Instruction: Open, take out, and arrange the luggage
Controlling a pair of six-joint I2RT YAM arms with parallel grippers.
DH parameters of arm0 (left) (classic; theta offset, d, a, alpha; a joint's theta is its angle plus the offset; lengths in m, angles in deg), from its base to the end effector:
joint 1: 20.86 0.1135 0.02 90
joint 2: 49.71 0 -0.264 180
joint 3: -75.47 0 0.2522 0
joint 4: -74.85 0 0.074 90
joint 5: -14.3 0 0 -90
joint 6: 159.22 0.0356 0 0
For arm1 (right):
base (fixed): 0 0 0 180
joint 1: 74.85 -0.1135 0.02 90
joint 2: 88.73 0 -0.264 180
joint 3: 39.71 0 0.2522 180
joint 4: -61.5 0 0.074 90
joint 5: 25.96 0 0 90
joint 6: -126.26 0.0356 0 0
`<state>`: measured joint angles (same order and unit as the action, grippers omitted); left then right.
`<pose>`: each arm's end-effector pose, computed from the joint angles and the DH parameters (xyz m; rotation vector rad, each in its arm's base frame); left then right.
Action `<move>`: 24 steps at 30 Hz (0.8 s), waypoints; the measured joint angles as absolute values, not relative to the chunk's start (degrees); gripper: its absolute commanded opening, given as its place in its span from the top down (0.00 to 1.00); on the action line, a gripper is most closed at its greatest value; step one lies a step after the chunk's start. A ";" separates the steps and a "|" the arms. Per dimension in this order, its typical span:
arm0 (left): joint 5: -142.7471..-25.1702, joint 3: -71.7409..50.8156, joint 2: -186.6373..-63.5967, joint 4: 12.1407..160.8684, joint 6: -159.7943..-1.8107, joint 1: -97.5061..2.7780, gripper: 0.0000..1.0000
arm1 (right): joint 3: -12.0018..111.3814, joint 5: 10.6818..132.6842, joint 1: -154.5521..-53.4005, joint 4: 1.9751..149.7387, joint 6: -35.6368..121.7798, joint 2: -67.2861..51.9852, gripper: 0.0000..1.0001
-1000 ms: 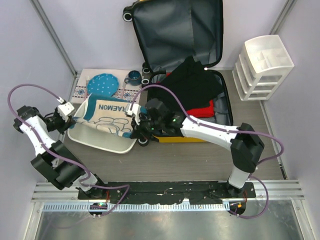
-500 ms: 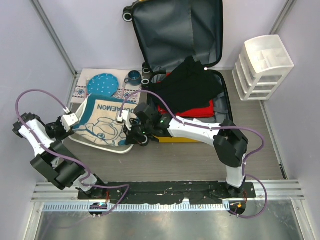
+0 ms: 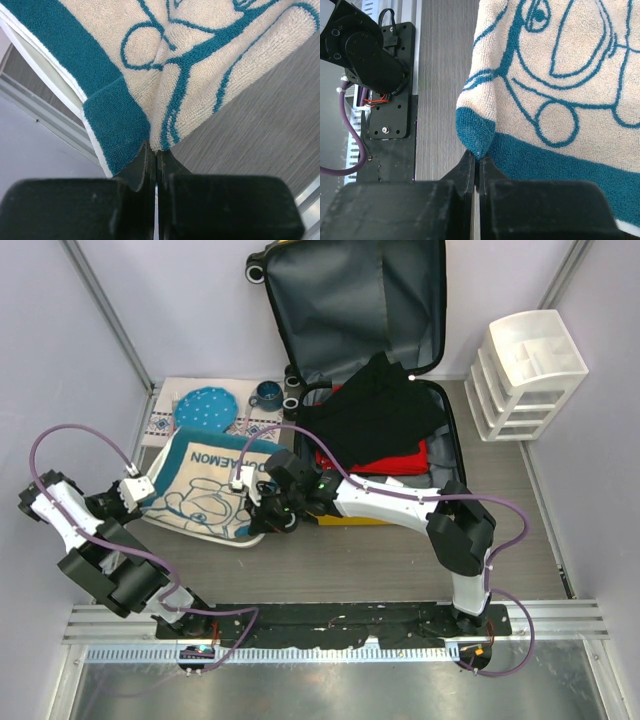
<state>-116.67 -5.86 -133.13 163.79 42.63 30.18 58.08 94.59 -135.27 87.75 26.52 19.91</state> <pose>0.1690 0.1719 0.2657 1.2241 2.1021 -0.1568 0.1993 0.3877 0.2530 -1.5825 1.7079 1.0607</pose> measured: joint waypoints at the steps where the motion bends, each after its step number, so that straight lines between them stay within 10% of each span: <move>1: -116.56 -5.86 -133.13 164.07 42.89 30.44 1.00 | 58.08 94.67 -135.29 87.75 26.37 19.91 0.99; 5: -116.10 -5.86 -133.13 164.51 43.74 31.78 0.99 | 58.08 94.96 -136.28 87.88 25.75 19.91 0.93; 6: -115.97 -5.86 -133.13 164.64 43.81 32.06 0.66 | 58.08 95.00 -136.69 87.91 25.65 19.91 0.84; 7: -115.82 -5.86 -133.13 164.73 43.81 32.32 0.48 | 58.08 95.05 -137.07 87.97 25.58 19.91 0.60; 9: -115.44 -5.86 -133.13 164.75 44.31 32.67 0.25 | 58.08 95.00 -137.48 88.19 25.65 19.91 0.46; 13: -115.23 -4.53 -132.63 164.70 44.16 32.91 0.23 | 58.41 94.85 -137.96 89.30 25.25 19.95 0.27; 24: -123.51 -14.28 -131.16 165.36 40.60 36.32 0.00 | 64.97 93.10 -136.54 95.07 26.61 17.05 0.25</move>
<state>-123.51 -14.28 -131.16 165.36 40.60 36.32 64.97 93.10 -136.54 95.07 26.61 17.05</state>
